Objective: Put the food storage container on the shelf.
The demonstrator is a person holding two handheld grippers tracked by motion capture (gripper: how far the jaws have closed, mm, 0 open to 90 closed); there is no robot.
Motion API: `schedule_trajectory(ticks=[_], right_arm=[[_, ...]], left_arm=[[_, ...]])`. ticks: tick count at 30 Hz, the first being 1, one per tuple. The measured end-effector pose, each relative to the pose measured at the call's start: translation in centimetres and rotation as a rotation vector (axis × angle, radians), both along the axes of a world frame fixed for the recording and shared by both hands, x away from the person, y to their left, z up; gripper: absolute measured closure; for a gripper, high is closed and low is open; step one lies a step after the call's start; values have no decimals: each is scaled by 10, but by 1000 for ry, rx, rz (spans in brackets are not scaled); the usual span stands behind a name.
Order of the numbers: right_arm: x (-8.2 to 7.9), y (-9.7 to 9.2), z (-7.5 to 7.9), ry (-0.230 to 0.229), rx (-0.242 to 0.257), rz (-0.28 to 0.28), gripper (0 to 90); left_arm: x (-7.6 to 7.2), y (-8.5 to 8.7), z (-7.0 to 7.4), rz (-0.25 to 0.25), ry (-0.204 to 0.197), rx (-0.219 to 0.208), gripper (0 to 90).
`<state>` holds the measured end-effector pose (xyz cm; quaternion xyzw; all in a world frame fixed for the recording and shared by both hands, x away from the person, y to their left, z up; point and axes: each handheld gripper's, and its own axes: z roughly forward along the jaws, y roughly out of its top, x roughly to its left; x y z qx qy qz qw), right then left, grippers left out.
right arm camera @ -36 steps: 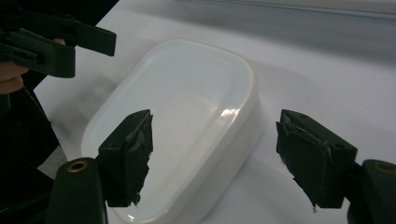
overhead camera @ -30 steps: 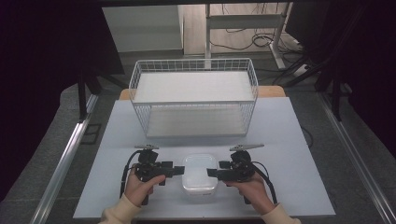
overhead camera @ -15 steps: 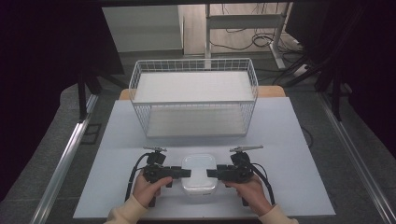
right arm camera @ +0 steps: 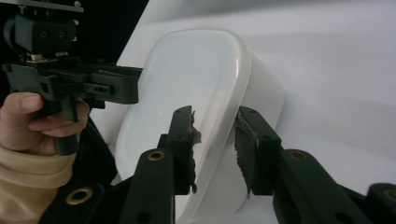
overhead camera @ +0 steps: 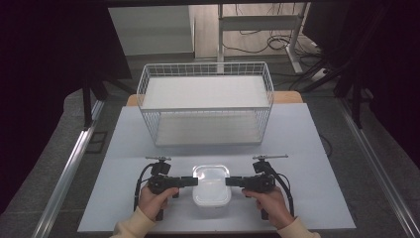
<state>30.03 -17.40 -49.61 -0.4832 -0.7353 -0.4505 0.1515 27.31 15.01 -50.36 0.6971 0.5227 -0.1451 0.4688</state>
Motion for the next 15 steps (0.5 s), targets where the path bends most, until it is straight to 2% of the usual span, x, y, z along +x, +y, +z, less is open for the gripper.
schedule_trajectory(ticks=[6,15], right_arm=[[-2,-2,3,8,17,5,719],[-2,-8,5,8,81,49,781]], left_arm=[[-5,3,4,-2,-13,-11,692],[-12,9,11,-19,-59,-29,756]])
